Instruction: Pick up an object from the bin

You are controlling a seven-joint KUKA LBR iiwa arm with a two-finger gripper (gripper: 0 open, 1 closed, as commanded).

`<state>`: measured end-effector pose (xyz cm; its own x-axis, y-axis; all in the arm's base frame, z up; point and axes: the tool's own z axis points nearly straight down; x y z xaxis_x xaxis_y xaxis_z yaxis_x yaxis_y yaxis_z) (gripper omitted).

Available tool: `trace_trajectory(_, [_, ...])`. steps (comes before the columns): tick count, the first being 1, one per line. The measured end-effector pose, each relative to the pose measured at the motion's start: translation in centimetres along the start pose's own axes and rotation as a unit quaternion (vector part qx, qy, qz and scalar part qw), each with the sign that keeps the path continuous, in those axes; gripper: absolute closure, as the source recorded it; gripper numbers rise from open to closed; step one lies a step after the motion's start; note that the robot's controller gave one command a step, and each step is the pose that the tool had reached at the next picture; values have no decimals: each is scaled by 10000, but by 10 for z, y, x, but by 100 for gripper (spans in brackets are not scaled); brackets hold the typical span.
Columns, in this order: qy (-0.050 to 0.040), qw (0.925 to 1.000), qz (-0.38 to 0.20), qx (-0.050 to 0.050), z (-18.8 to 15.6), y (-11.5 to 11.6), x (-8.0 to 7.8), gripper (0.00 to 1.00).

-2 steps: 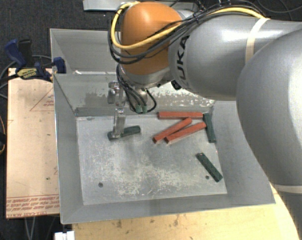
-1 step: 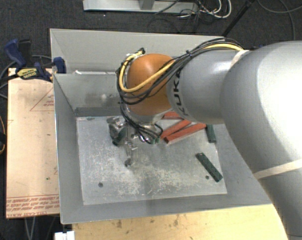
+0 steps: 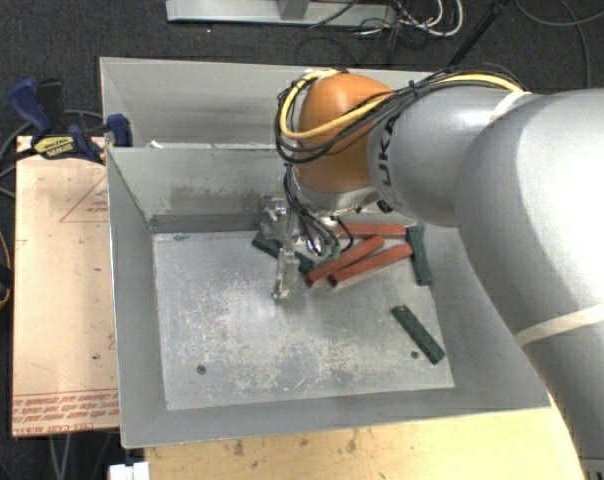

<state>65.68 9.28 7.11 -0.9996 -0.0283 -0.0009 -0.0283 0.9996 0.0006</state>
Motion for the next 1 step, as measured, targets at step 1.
trace_trajectory(1, [-22,10000,-6,-11,-2,2,-1,100])
